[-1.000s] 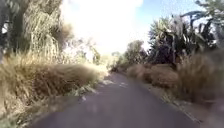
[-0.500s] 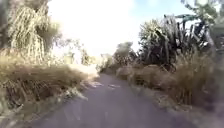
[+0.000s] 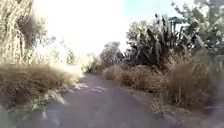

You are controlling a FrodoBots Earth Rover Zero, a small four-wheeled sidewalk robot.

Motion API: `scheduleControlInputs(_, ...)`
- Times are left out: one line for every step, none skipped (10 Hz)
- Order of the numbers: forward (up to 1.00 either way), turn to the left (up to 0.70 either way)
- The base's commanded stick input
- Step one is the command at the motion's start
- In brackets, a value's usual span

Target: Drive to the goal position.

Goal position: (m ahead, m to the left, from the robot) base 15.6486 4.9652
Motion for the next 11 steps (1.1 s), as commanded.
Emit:
scheduleControlInputs(0.70, 0.00)
scheduleControlInputs(0.70, 0.00)
scheduleControlInputs(0.70, 0.00)
scheduleControlInputs(0.70, 0.00)
scheduleControlInputs(0.70, 0.00)
scheduleControlInputs(0.70, 0.00)
scheduleControlInputs(0.70, 0.00)
scheduleControlInputs(0.70, 0.00)
scheduleControlInputs(0.70, 0.00)
scheduleControlInputs(0.70, 0.00)
scheduleControlInputs(0.70, 0.00)
